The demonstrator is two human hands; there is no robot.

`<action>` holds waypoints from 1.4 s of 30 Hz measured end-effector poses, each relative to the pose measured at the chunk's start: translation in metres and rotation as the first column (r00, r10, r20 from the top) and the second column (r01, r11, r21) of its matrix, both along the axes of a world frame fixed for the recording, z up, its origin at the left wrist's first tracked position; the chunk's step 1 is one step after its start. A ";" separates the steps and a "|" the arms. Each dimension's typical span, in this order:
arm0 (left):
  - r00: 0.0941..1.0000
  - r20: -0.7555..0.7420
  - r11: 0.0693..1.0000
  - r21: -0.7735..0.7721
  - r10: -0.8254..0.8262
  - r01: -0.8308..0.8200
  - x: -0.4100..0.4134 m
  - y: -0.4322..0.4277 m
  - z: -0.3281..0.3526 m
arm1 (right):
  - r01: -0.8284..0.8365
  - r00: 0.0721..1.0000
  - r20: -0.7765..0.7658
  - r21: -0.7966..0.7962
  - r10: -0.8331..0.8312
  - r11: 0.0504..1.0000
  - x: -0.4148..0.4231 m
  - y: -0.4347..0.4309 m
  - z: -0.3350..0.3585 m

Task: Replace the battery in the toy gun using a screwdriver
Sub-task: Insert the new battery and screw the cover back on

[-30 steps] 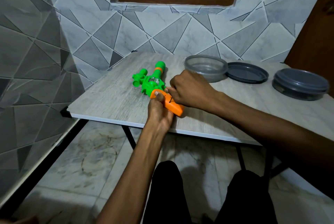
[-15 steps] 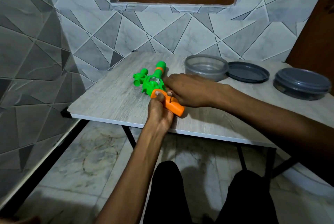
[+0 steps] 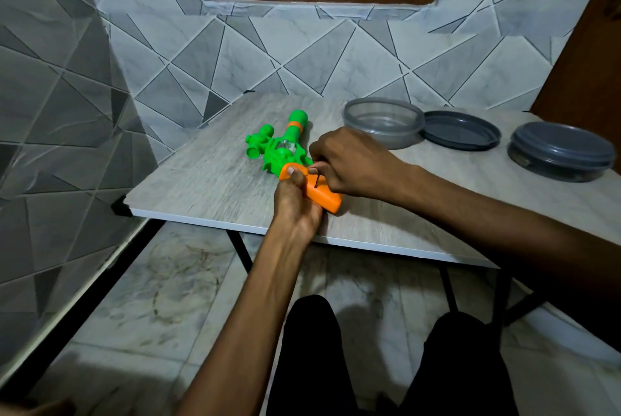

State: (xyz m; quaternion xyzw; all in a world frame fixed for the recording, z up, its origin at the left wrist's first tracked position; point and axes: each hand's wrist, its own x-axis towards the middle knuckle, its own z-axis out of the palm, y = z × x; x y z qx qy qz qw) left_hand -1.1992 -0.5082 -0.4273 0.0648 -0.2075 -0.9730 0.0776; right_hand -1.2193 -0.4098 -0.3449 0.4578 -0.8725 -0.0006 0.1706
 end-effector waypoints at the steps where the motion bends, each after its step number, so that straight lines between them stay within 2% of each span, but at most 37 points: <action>1: 1.000 -0.003 1.000 0.004 -0.005 0.005 0.000 0.000 0.000 | 0.018 1.000 0.005 -0.009 -0.018 1.000 0.000 0.001 -0.001; 11: 0.999 -0.043 0.999 0.037 -0.024 0.025 0.009 0.005 0.009 | 0.092 0.996 0.019 -0.094 -0.090 0.991 0.013 -0.002 0.003; 17: 1.000 0.018 0.999 0.038 -0.011 0.010 0.008 0.004 0.010 | 0.158 0.987 0.016 -0.105 -0.157 0.982 0.020 -0.005 0.006; 21: 0.999 0.031 0.996 0.092 -0.013 0.010 0.001 0.003 0.004 | 0.177 0.984 0.026 -0.105 -0.175 0.979 0.025 -0.005 0.011; 24: 0.998 0.059 0.999 0.035 0.014 -0.017 -0.004 0.001 0.001 | 0.202 0.979 0.041 -0.112 -0.199 0.973 0.021 -0.004 0.011; 26: 0.992 0.099 0.997 -0.022 0.074 -0.072 -0.004 0.002 0.002 | 0.247 0.966 0.108 -0.137 -0.234 0.959 0.008 -0.001 0.008; 29: 0.986 0.143 0.992 -0.101 0.091 -0.077 -0.001 0.001 0.006 | 0.316 0.938 0.236 -0.289 -0.253 0.904 -0.007 0.009 0.002; 33: 0.986 0.158 0.986 -0.168 0.045 -0.018 -0.002 -0.010 0.007 | 0.408 0.862 0.498 -0.566 -0.097 0.717 -0.006 0.020 -0.014; 37: 0.978 0.202 0.939 -0.323 -0.053 0.117 -0.001 -0.018 0.008 | 0.510 0.778 0.627 -0.666 0.039 0.544 0.002 0.021 -0.040; 39: 0.970 0.241 0.894 -0.429 -0.023 0.128 0.002 -0.019 0.014 | 0.584 0.716 0.692 -0.665 0.090 0.465 0.005 0.017 -0.048; 40: 0.967 0.256 0.869 -0.481 0.014 0.115 0.002 -0.020 0.015 | 0.599 0.703 0.705 -0.658 0.093 0.455 0.004 0.015 -0.050; 42: 0.962 0.266 0.844 -0.529 0.060 0.094 0.005 -0.023 0.016 | 0.577 0.705 0.706 -0.628 0.072 0.522 0.003 0.011 -0.054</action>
